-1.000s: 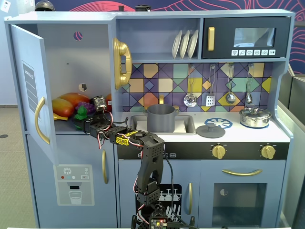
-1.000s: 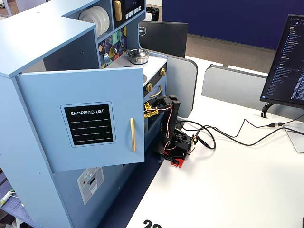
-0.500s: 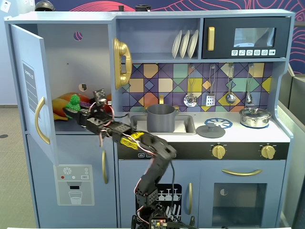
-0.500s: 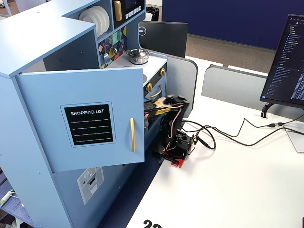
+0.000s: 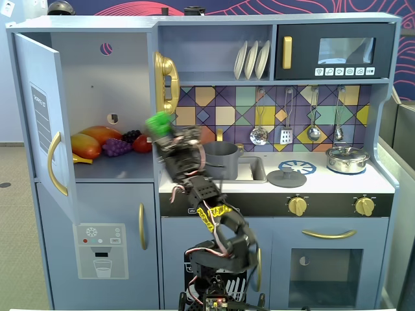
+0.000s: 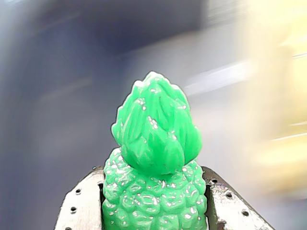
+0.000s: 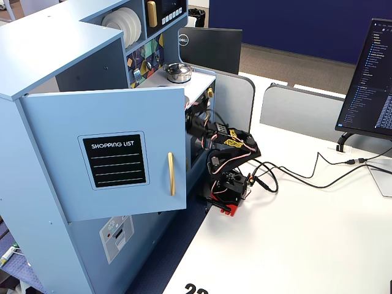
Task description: Pick up the green pineapple from the left cabinet and place it in the gray recipient
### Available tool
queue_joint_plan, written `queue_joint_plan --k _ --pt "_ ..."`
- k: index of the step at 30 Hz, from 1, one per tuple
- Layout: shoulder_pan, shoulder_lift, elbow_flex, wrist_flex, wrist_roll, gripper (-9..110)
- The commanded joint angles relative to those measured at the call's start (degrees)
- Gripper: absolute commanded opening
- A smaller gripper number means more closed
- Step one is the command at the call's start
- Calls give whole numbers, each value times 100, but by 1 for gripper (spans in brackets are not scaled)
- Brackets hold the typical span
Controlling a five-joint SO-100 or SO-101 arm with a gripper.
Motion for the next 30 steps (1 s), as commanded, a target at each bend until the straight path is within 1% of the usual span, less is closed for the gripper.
queue_joint_plan --k 1,4,6,8,11,20,23,26,30 --pt "1538 211 -246 53 589 0" --pt "2391 -62 -694 536 905 0" --pt "2698 -352 -1037 870 967 0" --pt "2856 -721 -1433 1248 809 0" --pt "2953 -1327 -1986 1802 281 0" --pt "3366 -3190 -3718 3261 -246 0" --pt "3454 -3683 -4061 3454 -387 0" --pt "3410 -3981 -4192 3489 -519 2" --pt "3331 -4263 -4315 3524 -431 11"
